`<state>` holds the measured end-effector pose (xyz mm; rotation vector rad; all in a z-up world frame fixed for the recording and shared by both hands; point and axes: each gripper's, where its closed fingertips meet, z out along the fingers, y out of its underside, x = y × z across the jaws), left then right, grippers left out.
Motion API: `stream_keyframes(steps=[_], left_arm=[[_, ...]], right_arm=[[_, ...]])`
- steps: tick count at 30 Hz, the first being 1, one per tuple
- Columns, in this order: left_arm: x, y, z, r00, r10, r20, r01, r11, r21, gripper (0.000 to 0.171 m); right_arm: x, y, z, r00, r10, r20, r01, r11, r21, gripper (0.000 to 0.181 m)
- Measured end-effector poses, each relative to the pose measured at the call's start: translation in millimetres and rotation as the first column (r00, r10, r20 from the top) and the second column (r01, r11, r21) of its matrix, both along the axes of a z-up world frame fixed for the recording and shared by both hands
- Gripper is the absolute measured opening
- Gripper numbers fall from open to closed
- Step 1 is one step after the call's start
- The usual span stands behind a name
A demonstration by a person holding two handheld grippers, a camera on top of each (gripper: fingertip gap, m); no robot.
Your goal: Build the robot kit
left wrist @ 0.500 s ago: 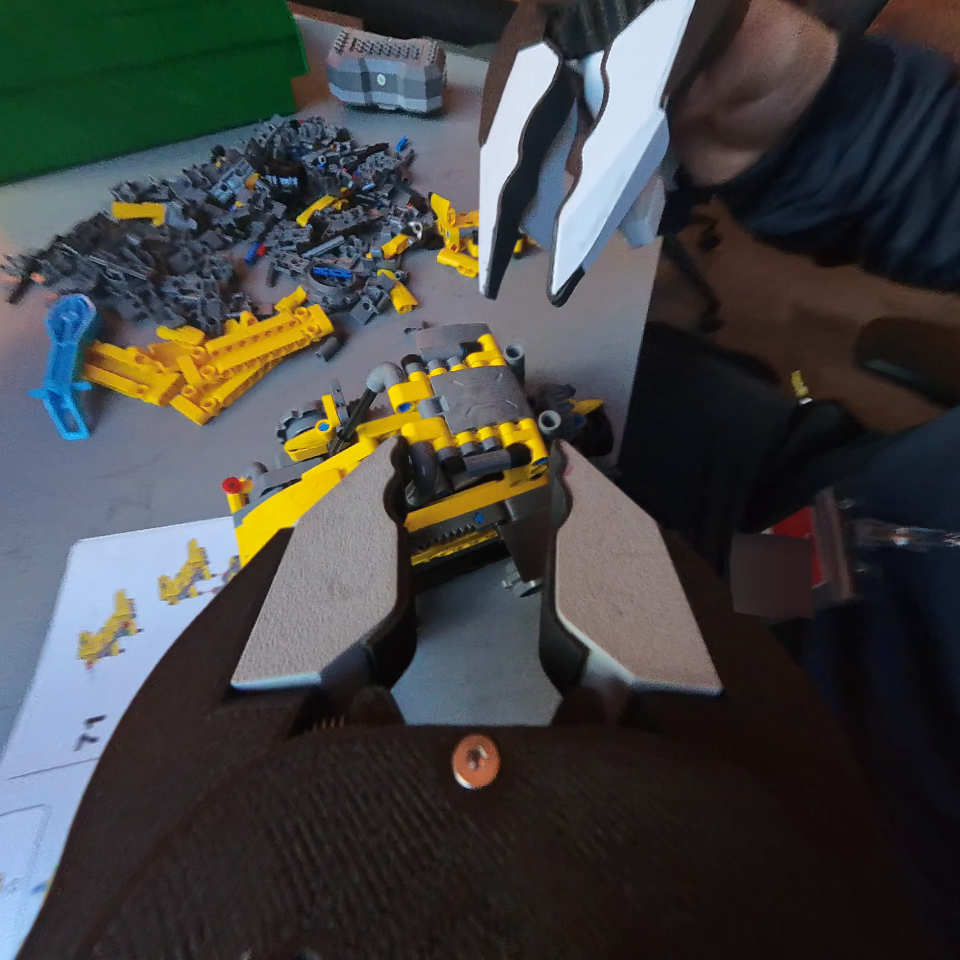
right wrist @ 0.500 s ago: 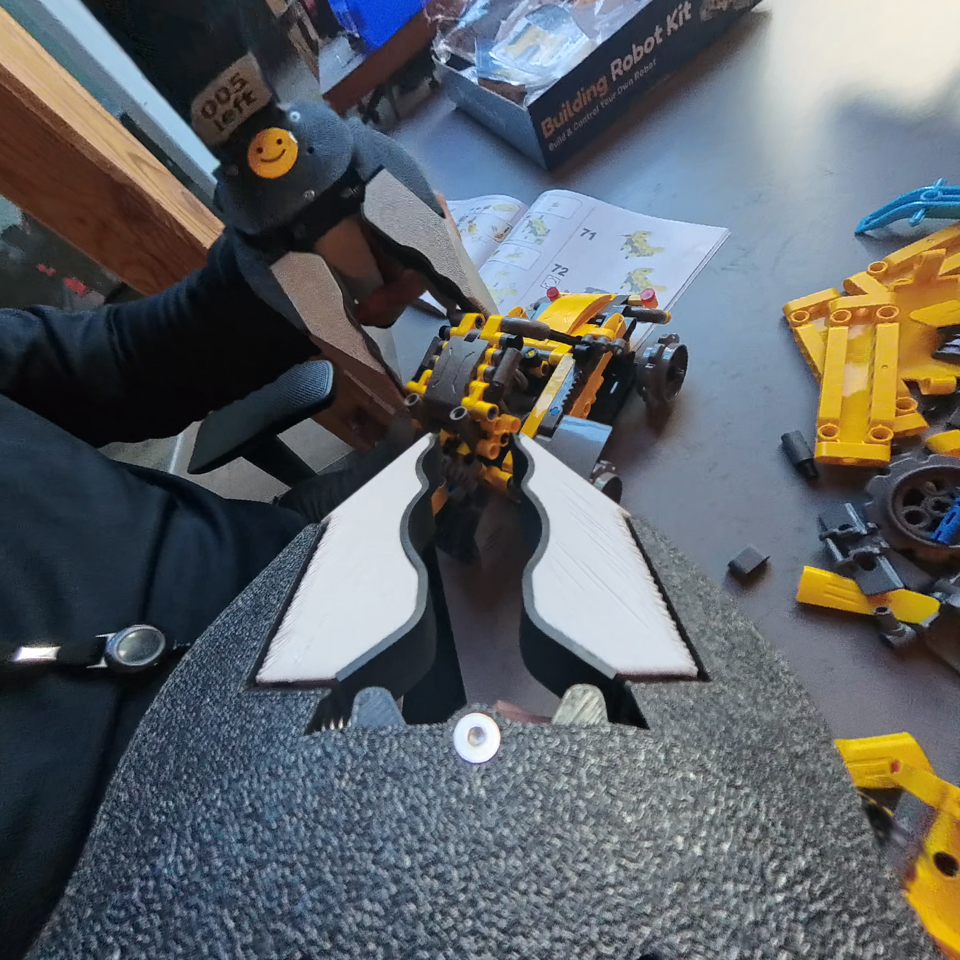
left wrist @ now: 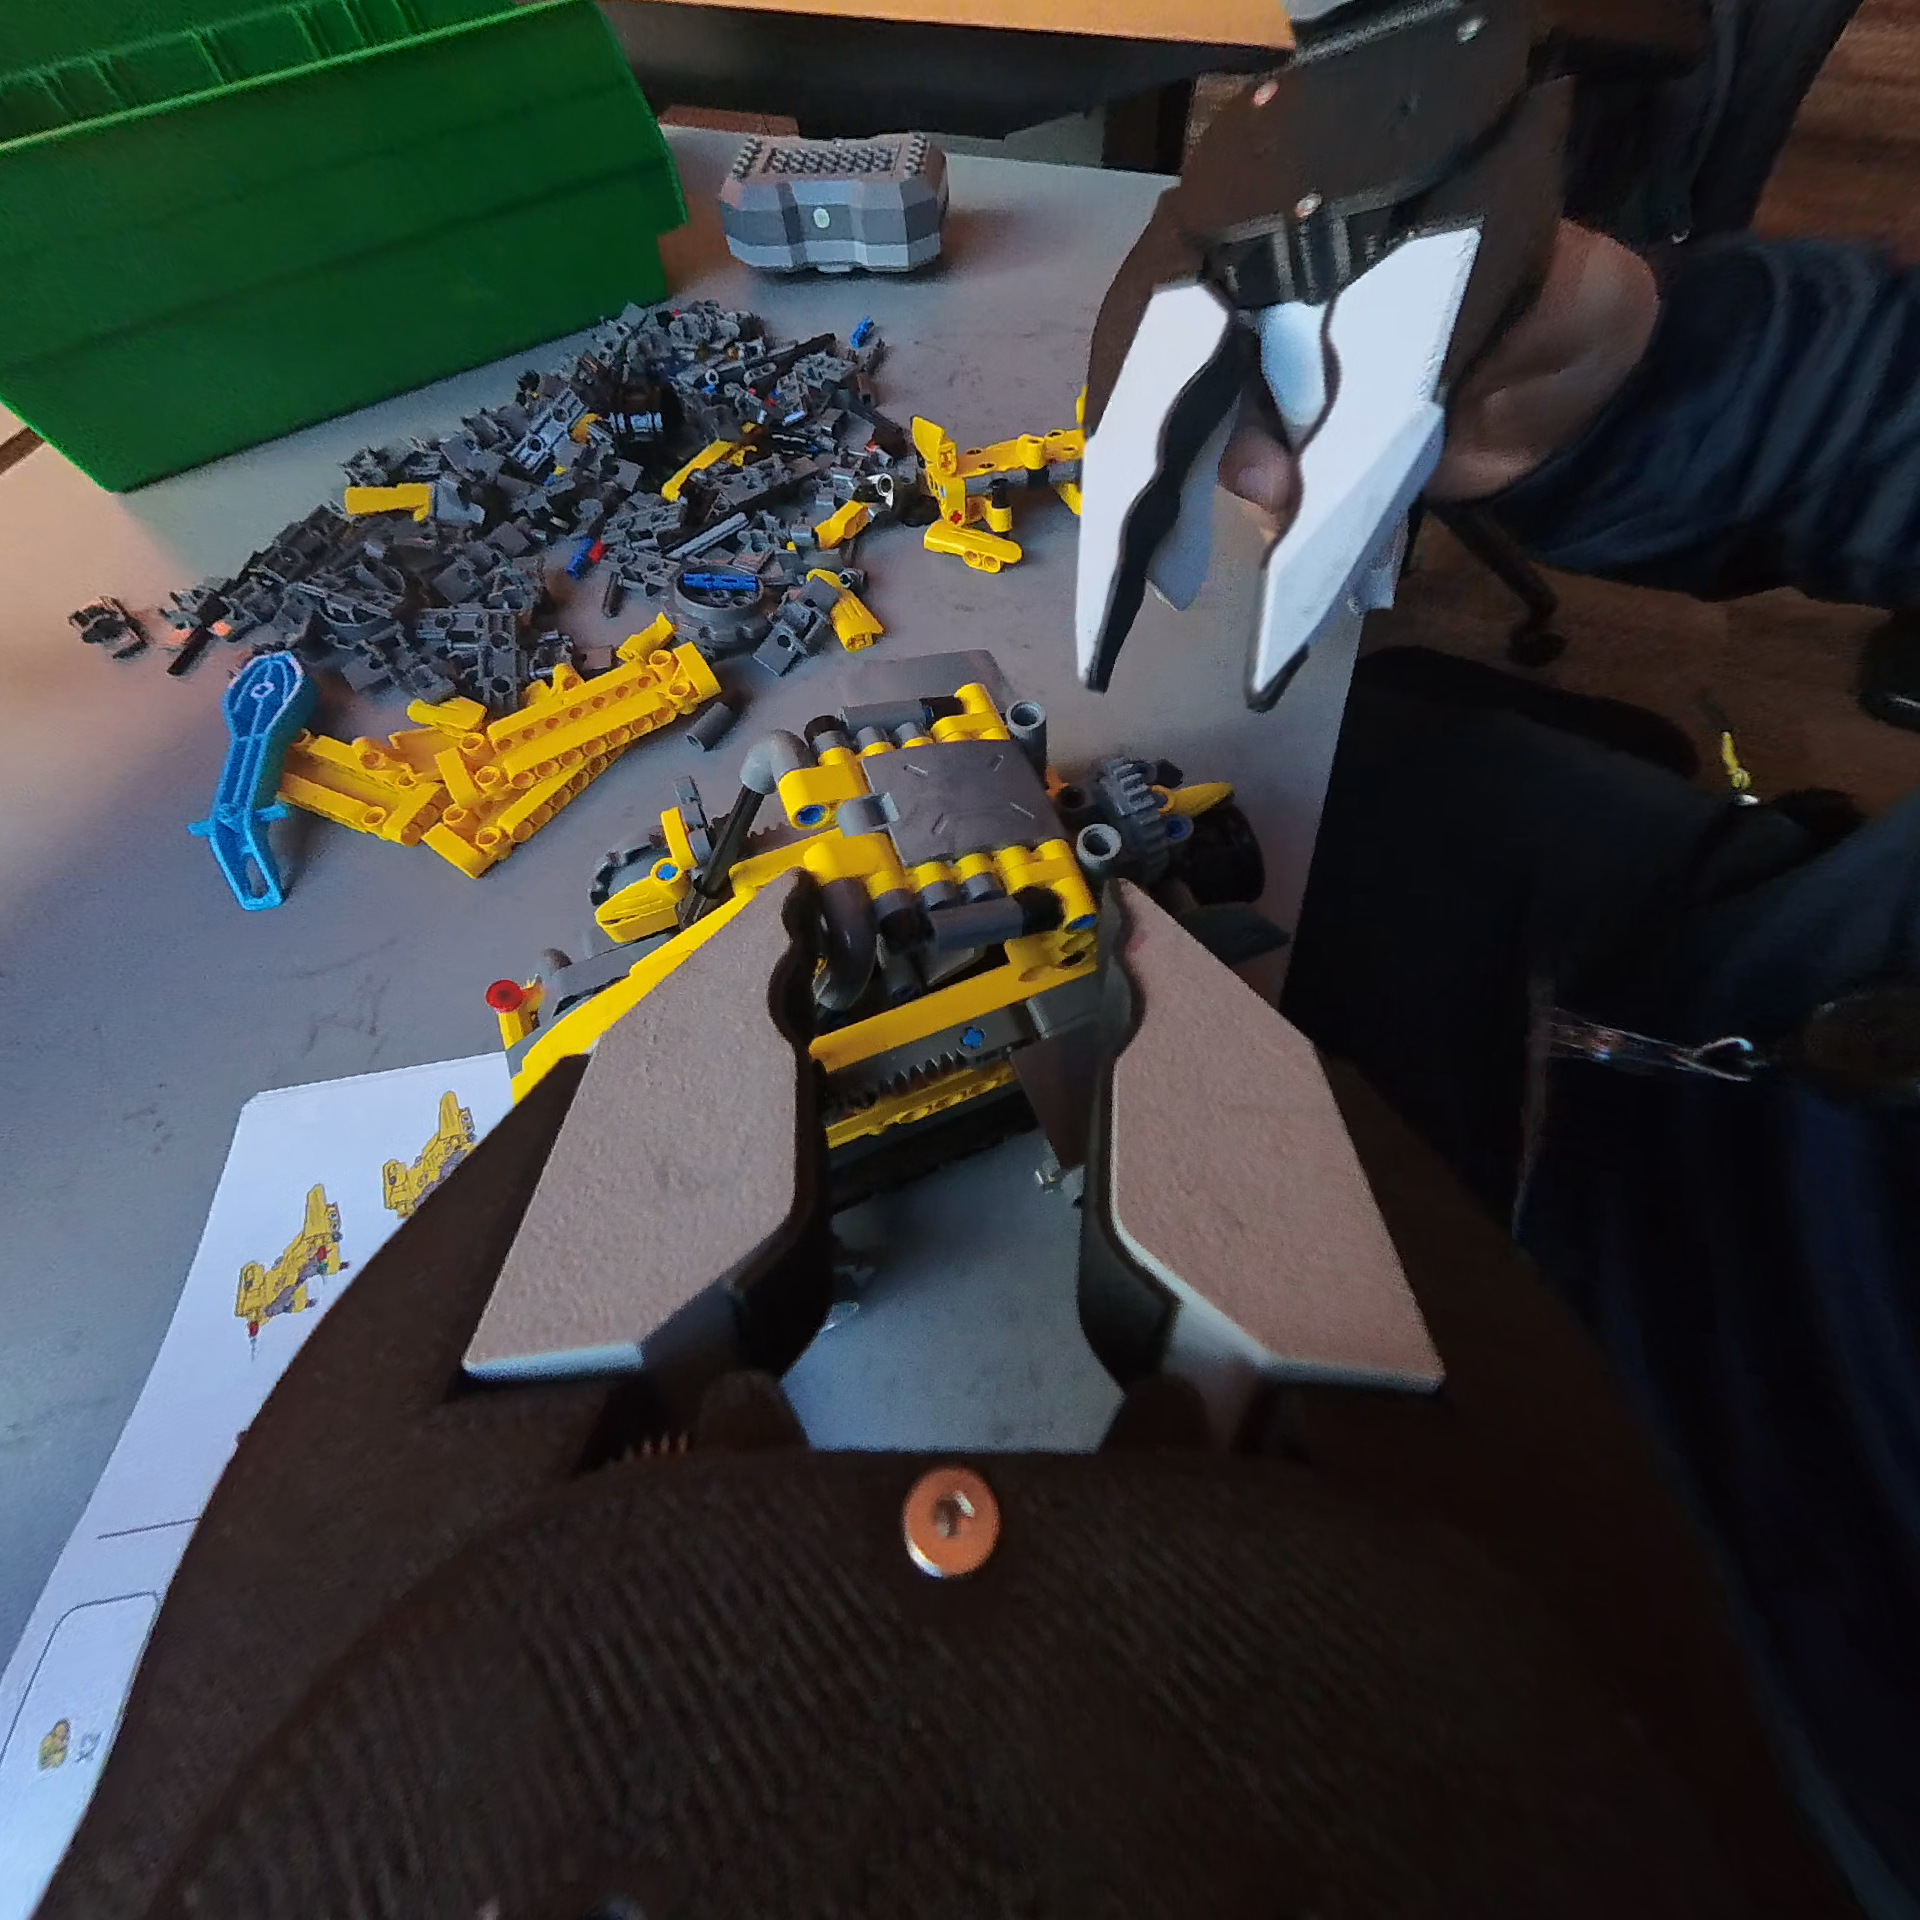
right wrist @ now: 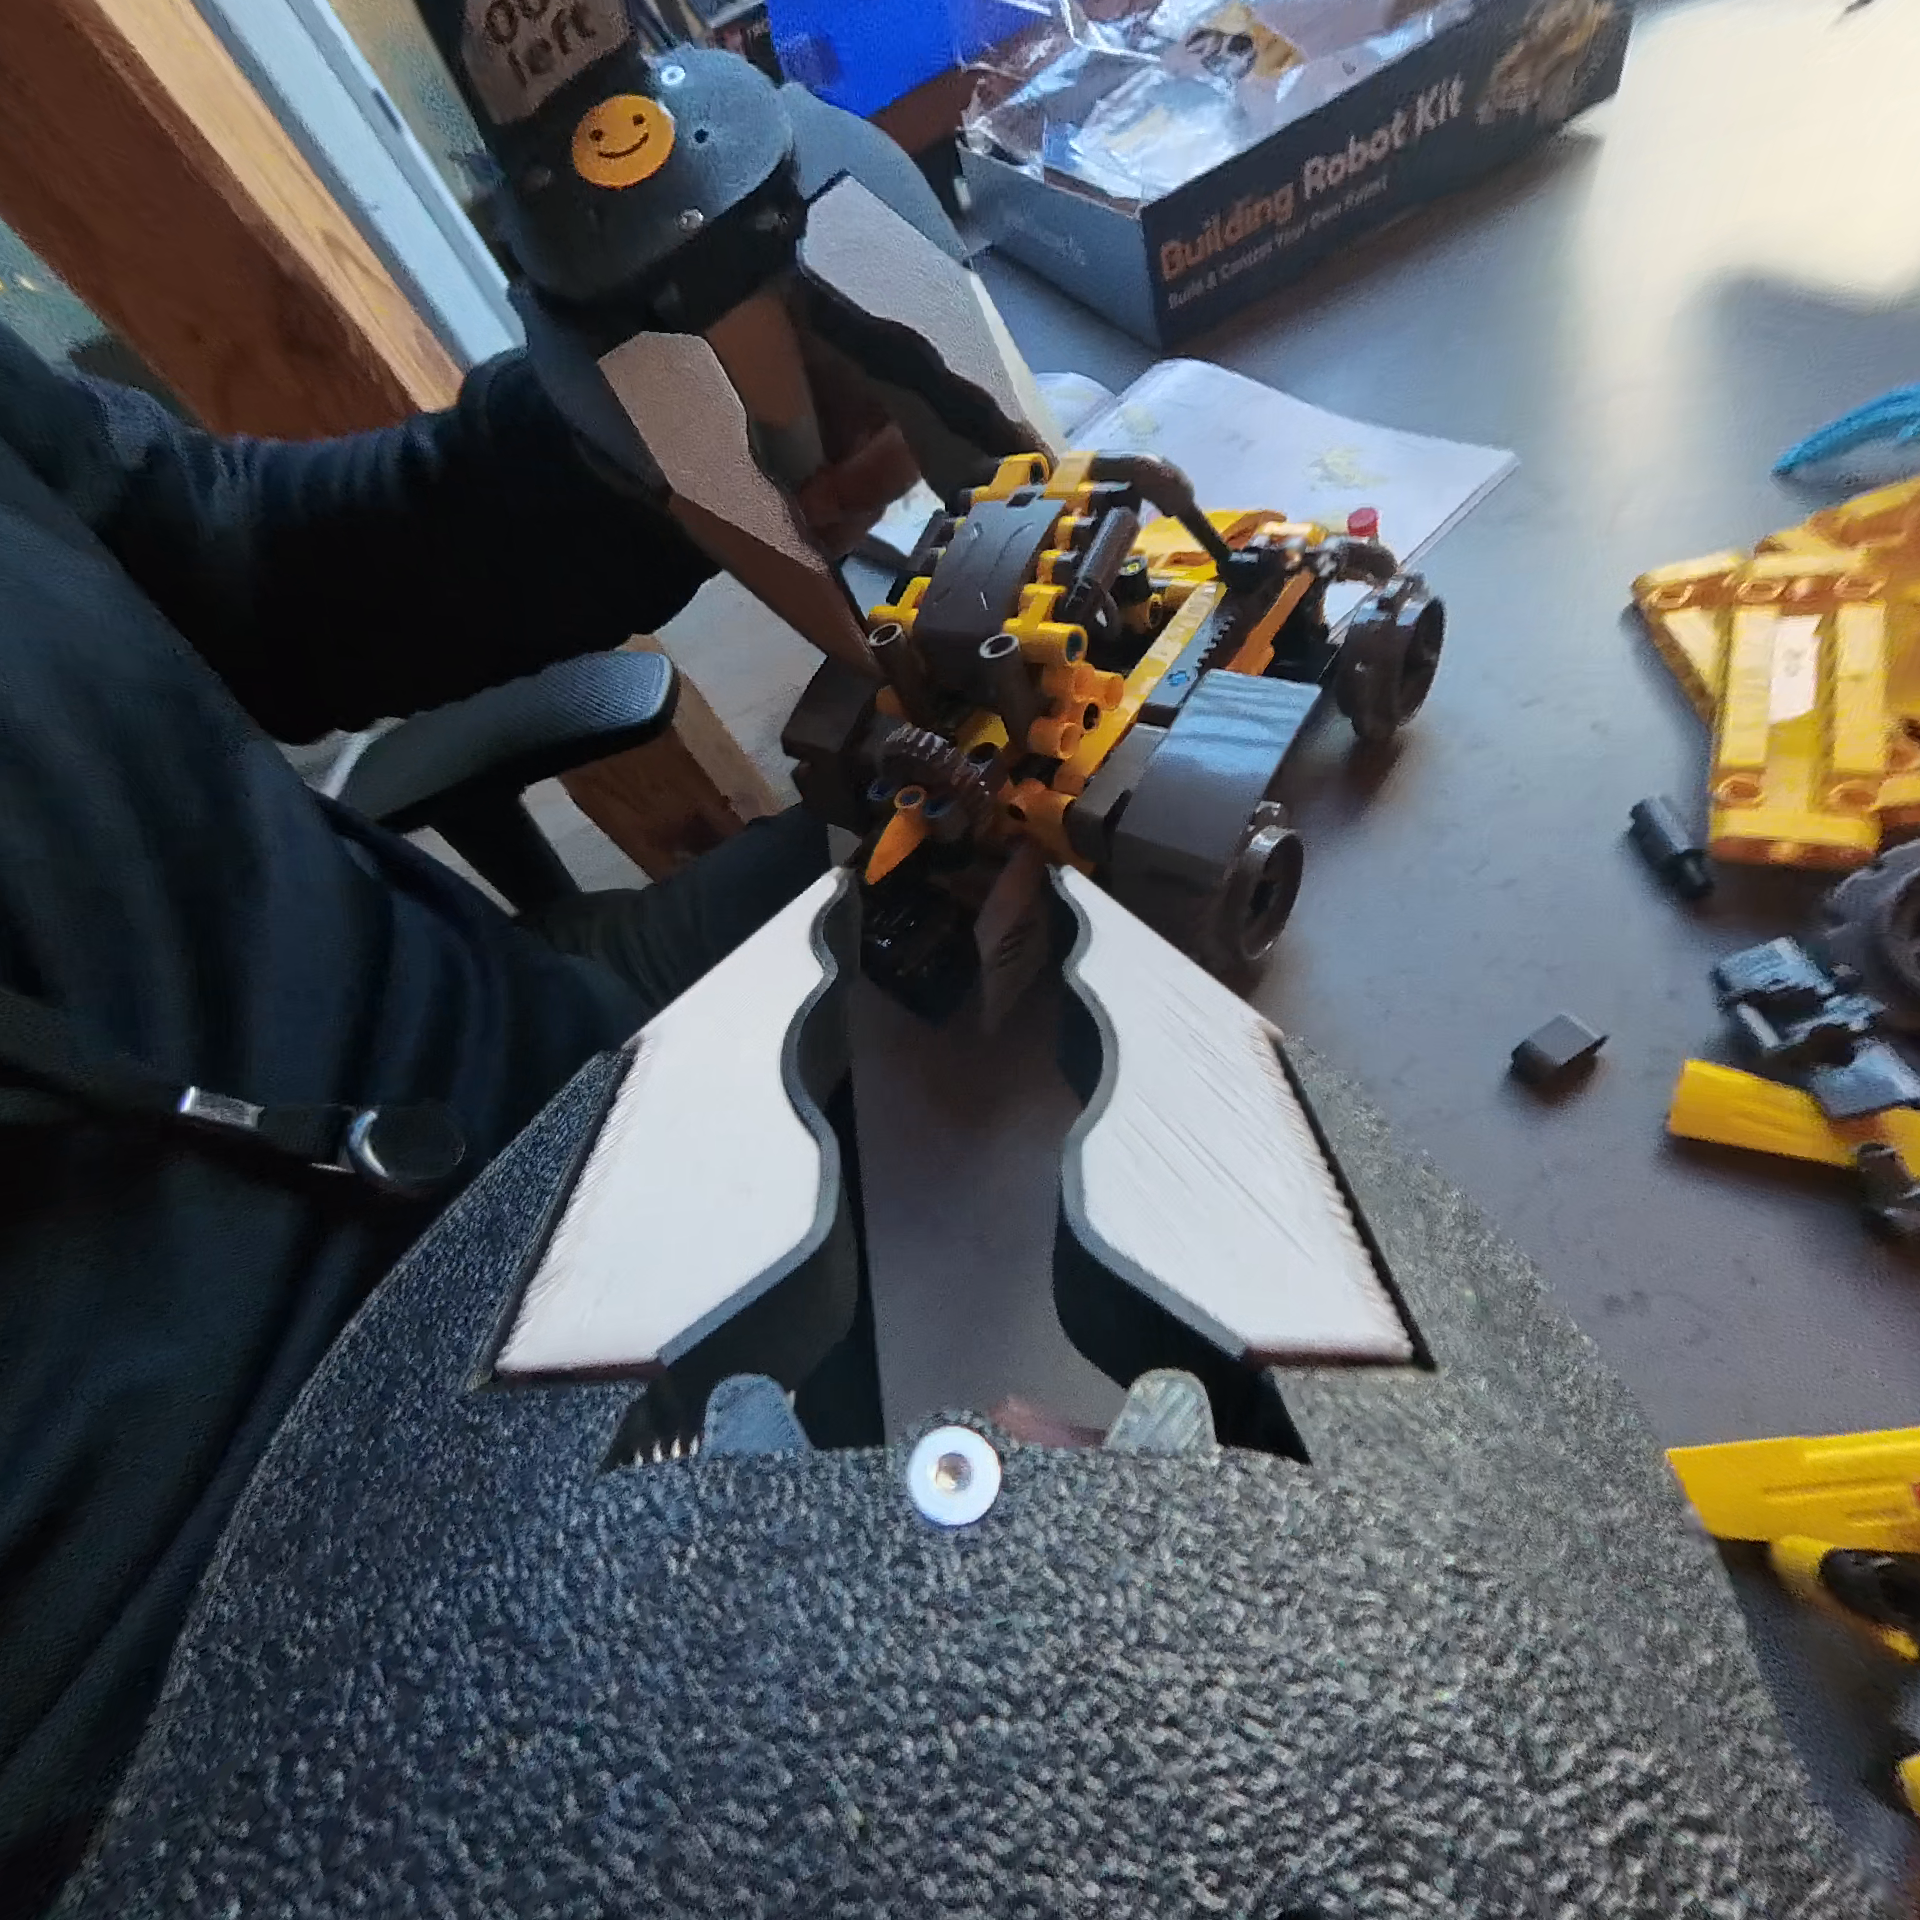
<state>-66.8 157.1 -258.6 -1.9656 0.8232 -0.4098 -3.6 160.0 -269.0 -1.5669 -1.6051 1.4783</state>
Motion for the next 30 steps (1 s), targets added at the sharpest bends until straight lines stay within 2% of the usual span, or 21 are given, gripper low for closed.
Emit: stream_keyframes(steps=[2,8,11,15,20,26,30], left_arm=[[-1,1,0,1.000,0.012,-0.002,-0.012,1.000,0.000,0.051],[-9,8,-3,0.993,0.082,-0.083,-0.078,0.996,0.052,0.051],[-9,8,-3,0.989,0.091,-0.119,-0.084,0.994,0.069,0.051],[-12,7,-1,0.978,0.106,-0.182,-0.089,0.991,0.100,0.051],[-10,8,0,0.943,0.122,-0.310,-0.076,0.985,0.156,0.051],[-13,10,2,0.905,0.185,-0.383,-0.112,0.973,0.204,0.051],[-13,11,2,0.914,0.181,-0.364,-0.116,0.974,0.193,0.051]], right_arm=[[-1,2,3,1.000,-0.003,-0.022,0.004,0.998,0.057,0.036],[-14,-4,13,0.996,0.032,-0.083,-0.024,0.995,0.094,0.035],[-23,3,10,0.997,0.004,-0.072,0.007,0.988,0.153,0.034],[-26,16,15,0.998,-0.015,-0.064,0.024,0.989,0.144,0.035],[-27,33,8,0.997,-0.077,-0.002,0.076,0.975,0.208,0.032],[-41,39,7,0.998,-0.056,0.037,0.043,0.957,0.287,0.031],[-53,34,9,0.998,0.023,0.061,-0.042,0.940,0.339,0.044]])
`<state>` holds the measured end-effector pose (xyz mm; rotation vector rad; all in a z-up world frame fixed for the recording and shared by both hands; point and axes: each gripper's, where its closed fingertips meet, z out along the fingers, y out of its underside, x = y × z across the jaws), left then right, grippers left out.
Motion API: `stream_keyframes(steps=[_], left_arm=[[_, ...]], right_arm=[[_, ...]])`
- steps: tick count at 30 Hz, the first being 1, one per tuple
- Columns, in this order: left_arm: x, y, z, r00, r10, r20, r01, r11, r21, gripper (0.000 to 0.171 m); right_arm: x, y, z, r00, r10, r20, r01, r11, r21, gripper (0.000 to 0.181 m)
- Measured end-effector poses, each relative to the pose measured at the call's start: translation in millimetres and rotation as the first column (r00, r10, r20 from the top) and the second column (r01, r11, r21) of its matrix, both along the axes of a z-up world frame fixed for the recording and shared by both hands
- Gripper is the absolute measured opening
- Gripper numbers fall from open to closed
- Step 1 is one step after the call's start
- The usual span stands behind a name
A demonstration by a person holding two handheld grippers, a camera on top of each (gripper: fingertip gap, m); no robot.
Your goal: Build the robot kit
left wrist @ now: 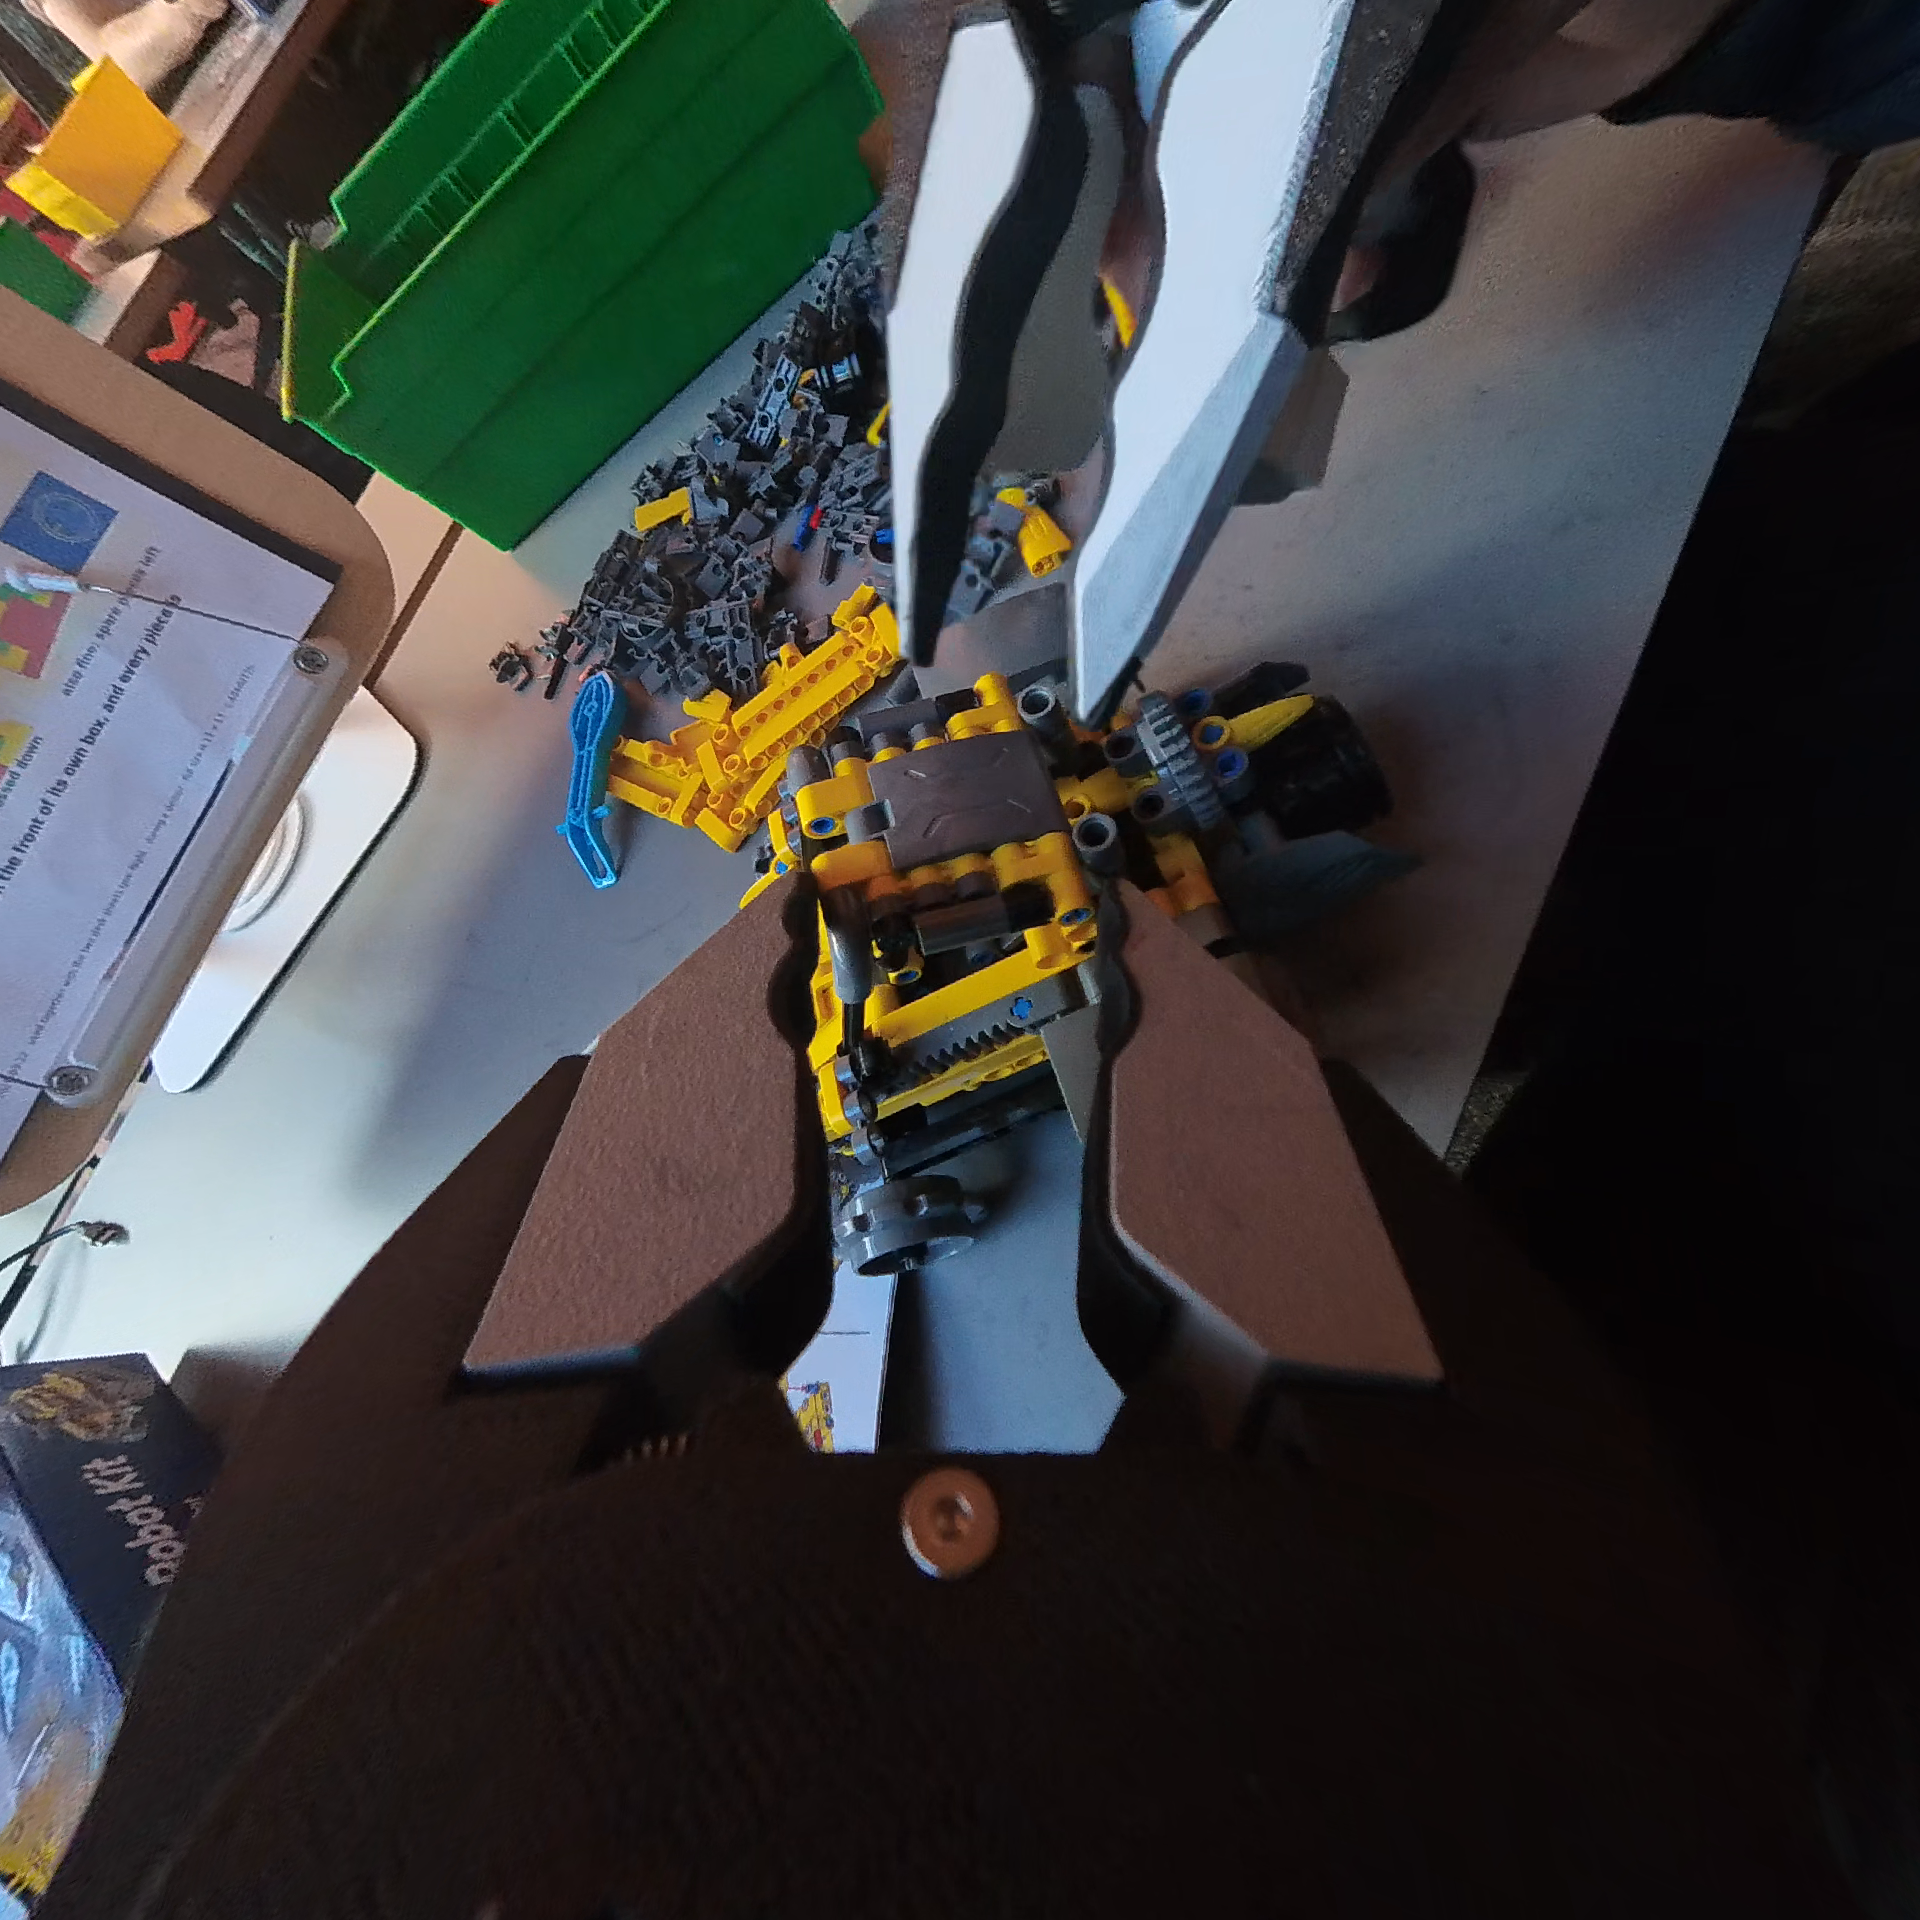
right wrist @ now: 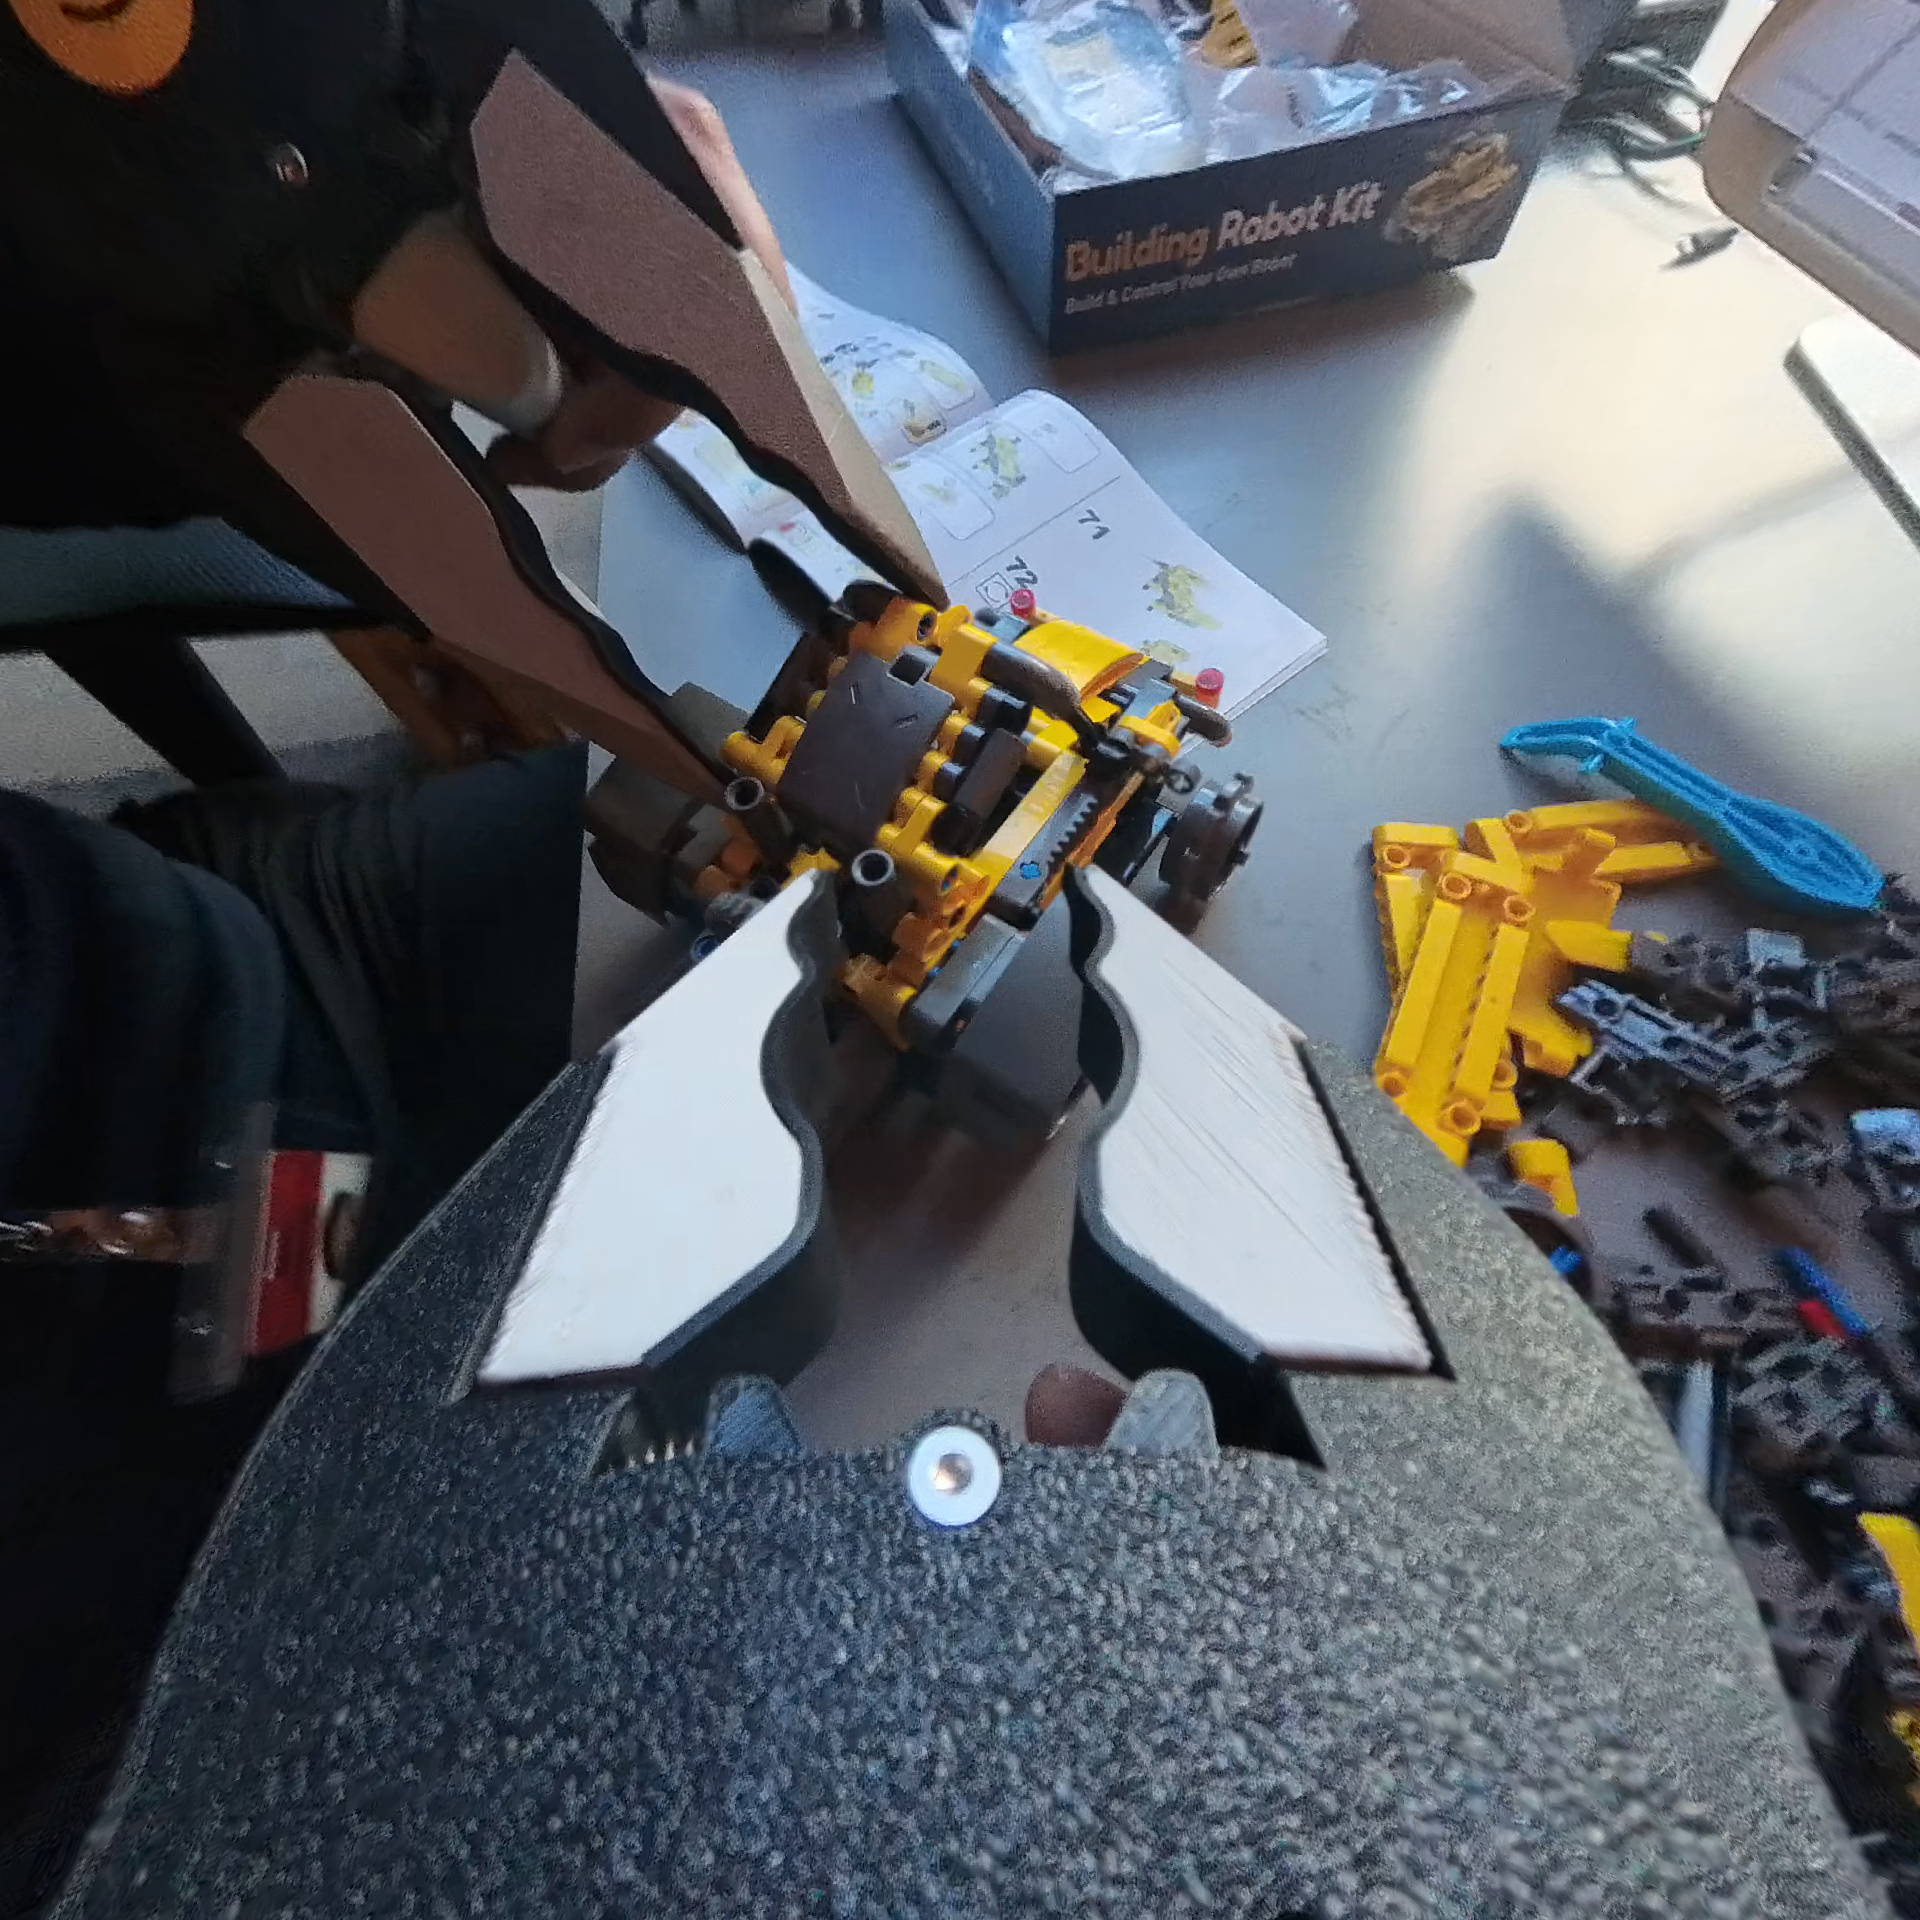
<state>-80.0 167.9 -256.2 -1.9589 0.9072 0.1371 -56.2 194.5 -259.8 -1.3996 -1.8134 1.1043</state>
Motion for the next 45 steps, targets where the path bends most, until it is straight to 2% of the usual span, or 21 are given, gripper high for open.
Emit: stream_keyframes(steps=[3,5,7,8,11,12,14,16,18,20,21,24,27,29,31,34,35,37,39,42,45], left_arm=[[0,1,1,0.999,-0.008,0.042,0.009,1.000,-0.012,0.050],[0,1,0,0.996,-0.003,0.090,0.006,0.999,-0.041,0.050],[0,-2,-2,0.989,0.030,0.145,-0.017,0.996,-0.087,0.051],[-1,-3,1,0.985,0.050,0.162,-0.036,0.995,-0.089,0.055],[4,-12,16,0.967,0.101,0.234,-0.093,0.995,-0.046,0.062],[8,-15,17,0.958,0.114,0.262,-0.106,0.993,-0.046,0.066],[7,-17,11,0.949,0.169,0.268,-0.161,0.986,-0.052,0.068],[4,-16,2,0.937,0.206,0.282,-0.198,0.979,-0.056,0.071],[5,-20,-8,0.926,0.217,0.308,-0.190,0.975,-0.114,0.079],[0,-24,-13,0.927,0.212,0.308,-0.183,0.976,-0.118,0.079],[-2,-25,-16,0.933,0.203,0.298,-0.174,0.977,-0.123,0.078],[3,-29,-23,0.945,0.173,0.279,-0.136,0.980,-0.146,0.073],[22,-31,-26,0.948,0.129,0.290,-0.088,0.985,-0.150,0.068],[34,-32,-26,0.953,0.103,0.286,-0.063,0.987,-0.146,0.071],[43,-34,-23,0.956,0.069,0.287,-0.030,0.990,-0.140,0.067],[50,-38,-5,0.941,0.026,0.339,0.014,0.993,-0.115,0.065],[45,-37,3,0.945,0.020,0.328,0.012,0.995,-0.095,0.064],[27,-31,15,0.972,-0.009,0.233,0.022,0.998,-0.051,0.060],[5,-19,21,0.996,-0.050,0.075,0.054,0.997,-0.051,0.057],[-14,11,23,0.990,-0.131,-0.054,0.126,0.987,-0.099,0.057],[6,30,27,0.962,-0.263,0.075,0.272,0.943,-0.193,0.059]], right_arm=[[-6,6,-2,0.999,0.020,0.027,-0.022,0.997,0.069,0.052],[-6,0,-6,0.995,0.067,0.069,-0.067,0.998,-0.004,0.052],[-2,-10,-10,0.987,0.121,0.104,-0.111,0.989,-0.099,0.035],[-2,-11,-11,0.987,0.120,0.108,-0.106,0.987,-0.124,0.034],[0,-10,-10,0.989,0.096,0.109,-0.082,0.988,-0.132,0.032],[1,-8,-10,0.991,0.082,0.109,-0.068,0.990,-0.123,0.024],[3,-4,-7,0.992,0.054,0.116,-0.040,0.992,-0.122,0.023],[6,-2,-4,0.991,0.025,0.128,-0.009,0.992,-0.129,0.028],[13,-1,-2,0.990,-0.039,0.132,0.055,0.991,-0.119,0.037],[20,-6,2,0.988,-0.116,0.103,0.129,0.983,-0.130,0.046],[24,-13,3,0.987,-0.137,0.085,0.147,0.980,-0.136,0.056],[32,-27,-4,0.971,-0.229,0.072,0.236,0.967,-0.095,0.068],[29,-29,-9,0.942,-0.331,0.059,0.335,0.940,-0.070,0.069],[28,-20,-14,0.917,-0.393,0.061,0.396,0.918,-0.036,0.059],[28,-19,-20,0.914,-0.397,0.087,0.401,0.915,-0.035,0.052],[28,-22,-21,0.922,-0.377,0.088,0.382,0.922,-0.057,0.055],[29,-19,-23,0.920,-0.382,0.087,0.386,0.922,-0.039,0.045],[32,-19,-25,0.928,-0.359,0.095,0.363,0.931,-0.034,0.037],[35,-18,-25,0.933,-0.343,0.108,0.350,0.936,-0.046,0.033],[43,-11,-25,0.930,-0.347,0.119,0.352,0.936,-0.019,0.027],[53,2,-24,0.921,-0.372,0.117,0.374,0.927,0.007,0.028]])
